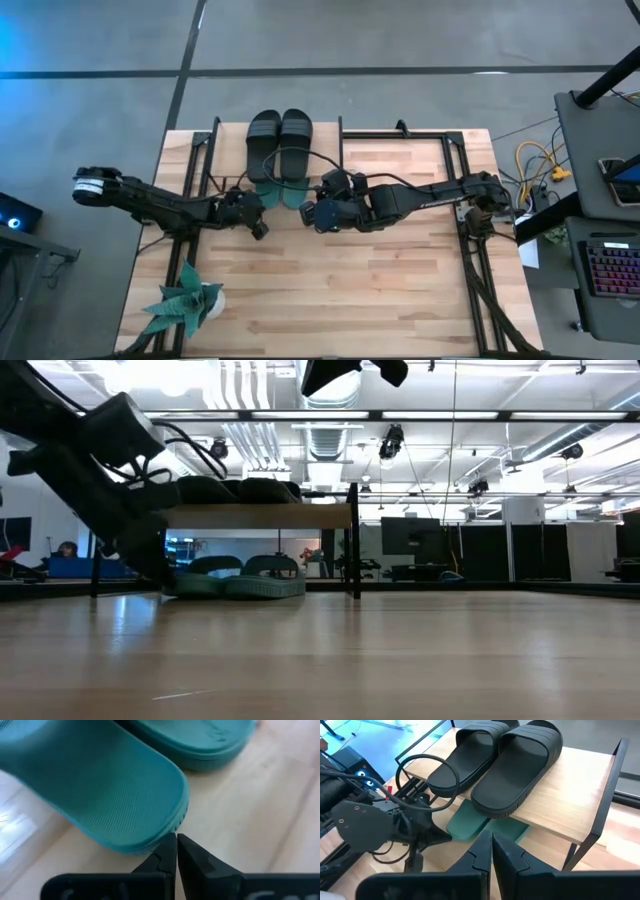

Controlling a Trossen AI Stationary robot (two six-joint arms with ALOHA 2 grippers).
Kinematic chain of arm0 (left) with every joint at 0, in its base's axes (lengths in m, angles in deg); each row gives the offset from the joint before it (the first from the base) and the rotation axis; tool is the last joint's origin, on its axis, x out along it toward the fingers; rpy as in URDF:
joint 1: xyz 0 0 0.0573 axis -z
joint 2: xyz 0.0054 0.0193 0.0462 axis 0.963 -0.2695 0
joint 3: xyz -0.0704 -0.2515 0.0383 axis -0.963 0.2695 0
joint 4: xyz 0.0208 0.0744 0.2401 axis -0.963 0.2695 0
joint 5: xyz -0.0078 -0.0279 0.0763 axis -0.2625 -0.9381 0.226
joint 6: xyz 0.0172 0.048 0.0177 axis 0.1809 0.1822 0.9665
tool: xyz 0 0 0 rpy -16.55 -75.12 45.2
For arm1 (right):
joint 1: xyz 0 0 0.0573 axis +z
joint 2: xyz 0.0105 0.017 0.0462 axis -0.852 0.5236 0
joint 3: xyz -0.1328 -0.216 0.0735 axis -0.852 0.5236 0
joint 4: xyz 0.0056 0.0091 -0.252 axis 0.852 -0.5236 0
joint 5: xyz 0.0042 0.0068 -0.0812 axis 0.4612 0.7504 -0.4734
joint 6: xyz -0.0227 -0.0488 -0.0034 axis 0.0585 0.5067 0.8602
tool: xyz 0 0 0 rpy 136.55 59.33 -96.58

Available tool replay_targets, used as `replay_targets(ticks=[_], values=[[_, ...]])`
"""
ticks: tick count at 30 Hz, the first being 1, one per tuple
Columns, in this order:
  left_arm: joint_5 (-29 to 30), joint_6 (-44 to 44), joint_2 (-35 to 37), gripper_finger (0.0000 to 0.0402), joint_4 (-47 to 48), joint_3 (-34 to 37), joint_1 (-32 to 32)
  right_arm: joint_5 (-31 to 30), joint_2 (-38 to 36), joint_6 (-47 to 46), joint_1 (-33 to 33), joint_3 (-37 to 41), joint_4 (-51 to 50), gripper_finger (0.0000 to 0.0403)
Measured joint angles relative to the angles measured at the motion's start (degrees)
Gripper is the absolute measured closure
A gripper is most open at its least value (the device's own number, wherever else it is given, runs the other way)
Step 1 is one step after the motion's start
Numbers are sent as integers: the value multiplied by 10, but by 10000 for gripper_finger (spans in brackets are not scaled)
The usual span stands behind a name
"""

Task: Pick and place slides into the shelf
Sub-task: Adjust the slides

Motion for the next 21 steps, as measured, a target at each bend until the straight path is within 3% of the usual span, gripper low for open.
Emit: replay_targets(ticks=[7,13,19,21], values=[[-21,0,2,402,-10,-3,-7,0,0,-15,0,7,1,394],[-43,-1,72,402,-11,-15,4,5,0,-24,10,19,2,394],[-189,-1,175,402,-15,-62,33,38,0,-35,16,23,4,394],[-200,-12,208,402,0,-77,45,62,0,-35,16,23,3,394]])
